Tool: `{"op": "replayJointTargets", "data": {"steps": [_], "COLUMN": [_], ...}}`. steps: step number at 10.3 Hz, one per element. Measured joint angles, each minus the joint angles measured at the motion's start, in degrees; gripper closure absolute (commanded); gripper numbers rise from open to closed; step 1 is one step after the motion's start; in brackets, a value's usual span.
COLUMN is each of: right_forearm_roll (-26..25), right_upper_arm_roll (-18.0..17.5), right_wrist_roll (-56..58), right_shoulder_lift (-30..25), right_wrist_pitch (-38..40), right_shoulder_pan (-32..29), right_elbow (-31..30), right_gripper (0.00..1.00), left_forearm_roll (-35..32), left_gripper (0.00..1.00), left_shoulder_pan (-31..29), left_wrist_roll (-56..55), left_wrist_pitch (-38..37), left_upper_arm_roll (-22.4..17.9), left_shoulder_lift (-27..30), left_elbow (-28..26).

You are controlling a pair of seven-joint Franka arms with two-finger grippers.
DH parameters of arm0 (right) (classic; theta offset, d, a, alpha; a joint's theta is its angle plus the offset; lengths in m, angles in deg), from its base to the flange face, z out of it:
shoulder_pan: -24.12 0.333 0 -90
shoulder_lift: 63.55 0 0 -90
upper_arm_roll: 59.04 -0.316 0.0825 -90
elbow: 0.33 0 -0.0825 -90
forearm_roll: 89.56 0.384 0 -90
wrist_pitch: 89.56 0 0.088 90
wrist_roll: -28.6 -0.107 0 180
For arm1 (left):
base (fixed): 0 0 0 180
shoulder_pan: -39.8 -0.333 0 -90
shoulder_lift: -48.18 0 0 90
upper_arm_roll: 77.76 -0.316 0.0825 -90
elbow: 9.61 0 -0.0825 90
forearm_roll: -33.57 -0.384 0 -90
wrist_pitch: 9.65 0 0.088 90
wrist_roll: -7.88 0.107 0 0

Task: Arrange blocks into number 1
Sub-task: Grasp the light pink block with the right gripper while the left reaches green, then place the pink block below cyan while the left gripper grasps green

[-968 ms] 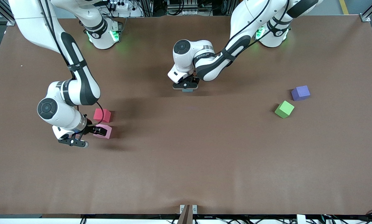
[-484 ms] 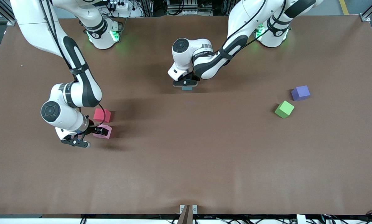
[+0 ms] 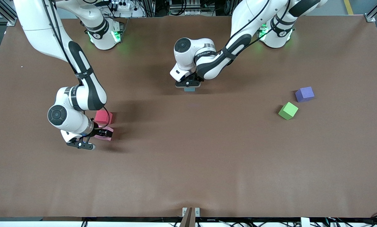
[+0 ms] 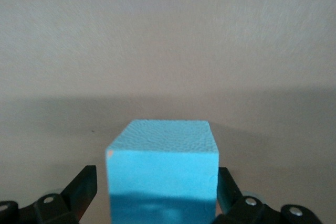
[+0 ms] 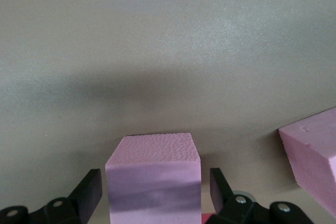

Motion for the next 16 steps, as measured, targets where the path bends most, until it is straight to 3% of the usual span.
{"op": "replayJointTargets", "data": {"steps": [3, 4, 7, 10, 13, 16], "right_forearm_roll": [0.0, 0.0, 0.0, 0.1, 2.3, 2.7], "right_upper_arm_roll": [0.0, 0.1, 0.1, 1.8, 7.7, 14.1], "right_wrist_roll": [0.6, 0.7, 1.1, 1.9, 1.4, -7.2], "right_shoulder_lift": [0.7, 0.8, 0.8, 0.5, -1.5, -3.2], "right_wrist_pitch": [-1.2, -1.3, -1.3, -2.0, -1.8, 0.8], "right_shoulder_pan": [0.0, 0.0, 0.0, 1.8, 10.9, 23.5], "right_elbow": [0.0, 0.0, 0.0, 0.6, 2.5, 2.7], "right_gripper": [0.39, 0.43, 0.42, 0.42, 0.41, 0.41], "left_forearm_roll": [2.7, 3.9, 6.4, 8.8, 9.0, 9.2], "left_gripper": [0.00, 0.00, 0.00, 0.00, 0.00, 0.00], "left_shoulder_pan": [0.0, -0.1, -3.9, -16.7, -28.5, -36.2], "left_wrist_roll": [0.0, -0.1, -1.0, -1.0, 3.2, 17.1], "left_wrist_pitch": [-3.4, -3.9, -6.6, -7.0, -7.0, -7.0], "left_upper_arm_roll": [0.1, 0.1, -0.1, -0.4, -0.4, -0.4], "left_shoulder_lift": [5.7, 7.2, 11.8, 15.3, 17.8, 17.9], "left_elbow": [0.5, 0.5, 0.3, -0.9, -3.7, -5.9]}}
